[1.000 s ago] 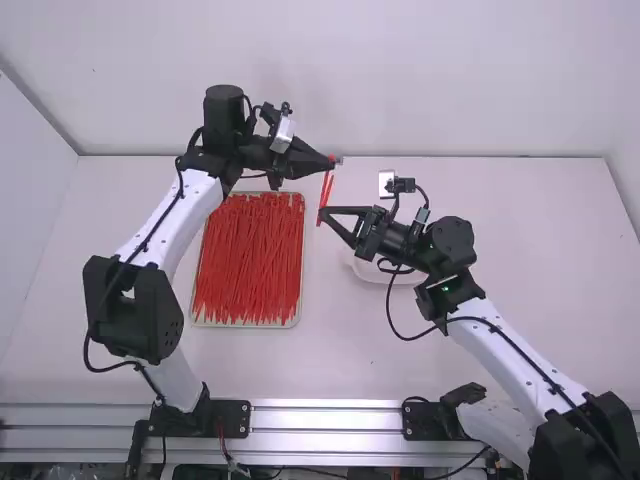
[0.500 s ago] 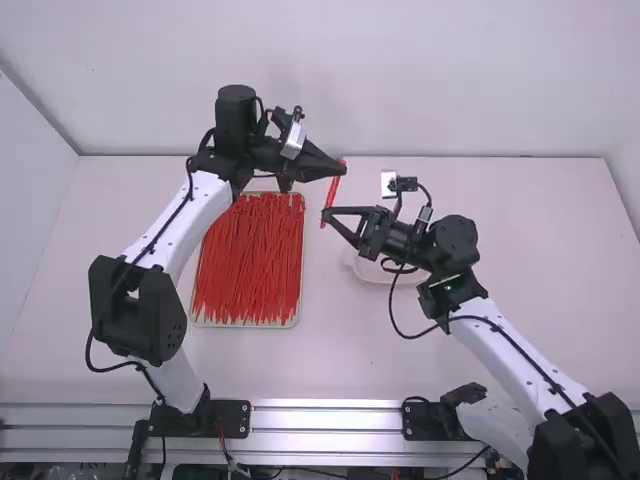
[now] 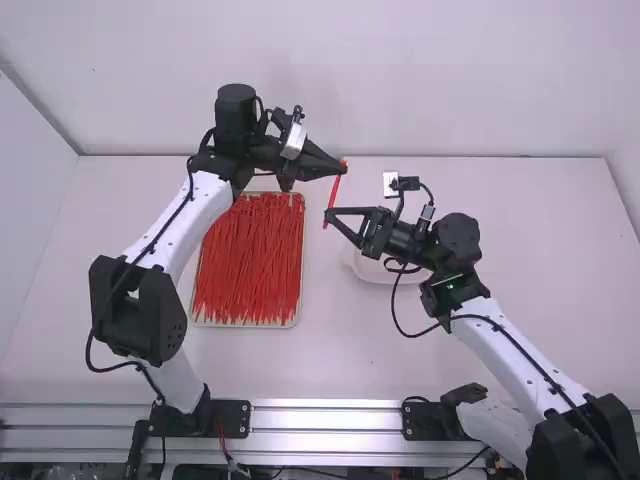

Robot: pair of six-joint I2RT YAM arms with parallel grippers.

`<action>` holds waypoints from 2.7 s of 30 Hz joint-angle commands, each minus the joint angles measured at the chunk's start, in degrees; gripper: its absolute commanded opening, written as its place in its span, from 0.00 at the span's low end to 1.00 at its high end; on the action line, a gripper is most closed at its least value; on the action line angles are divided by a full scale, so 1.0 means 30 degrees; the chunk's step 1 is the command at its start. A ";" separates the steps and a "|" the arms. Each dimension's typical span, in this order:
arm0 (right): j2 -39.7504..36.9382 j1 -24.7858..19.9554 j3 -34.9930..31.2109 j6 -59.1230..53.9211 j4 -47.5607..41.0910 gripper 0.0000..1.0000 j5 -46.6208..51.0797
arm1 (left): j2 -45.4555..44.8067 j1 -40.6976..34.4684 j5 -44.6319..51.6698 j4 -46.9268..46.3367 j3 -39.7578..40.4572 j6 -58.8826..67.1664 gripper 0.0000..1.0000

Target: Fasten the cable tie

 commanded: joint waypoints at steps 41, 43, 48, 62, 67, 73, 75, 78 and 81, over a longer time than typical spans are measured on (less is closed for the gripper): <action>0.0036 -0.1494 0.0670 0.0663 0.0117 0.00 -0.0590 | -0.0219 -0.0678 0.0481 0.0291 -0.0146 0.0401 0.02; 0.0036 -0.1596 0.0670 0.0656 0.0117 0.00 -0.0648 | -0.0219 -0.0678 0.0481 0.0262 -0.0146 0.0408 0.02; 0.0036 -0.1596 0.0670 0.0656 0.0124 0.00 -0.0641 | -0.0219 -0.0685 0.0481 0.0284 -0.0146 0.0364 0.02; 0.0036 -0.1727 0.0670 0.1319 0.1610 0.00 -0.0211 | -0.0219 -0.0678 0.0481 0.0342 -0.0554 0.0707 0.02; 0.0036 -0.2200 0.0670 0.1421 0.1654 0.00 -0.0117 | -0.0219 -0.0685 0.0481 0.0291 -0.0554 0.0714 0.02; 0.0036 -0.2346 0.0670 0.1421 0.1712 0.00 0.0408 | -0.0233 -0.1027 0.0481 0.0342 -0.0554 0.0714 0.01; 0.0036 -0.2339 0.0670 0.1421 0.1872 0.00 0.0444 | -0.0233 -0.1042 0.0481 0.0342 -0.0554 0.0714 0.02; 0.0036 -0.2339 0.0670 0.1370 0.2200 0.00 0.0583 | -0.0233 -0.1166 0.0481 0.0357 -0.0554 0.0714 0.02; 0.0044 -0.2390 0.0670 0.1253 0.2193 0.00 0.0896 | -0.0233 -0.1166 0.0481 0.0342 -0.0554 0.0714 0.02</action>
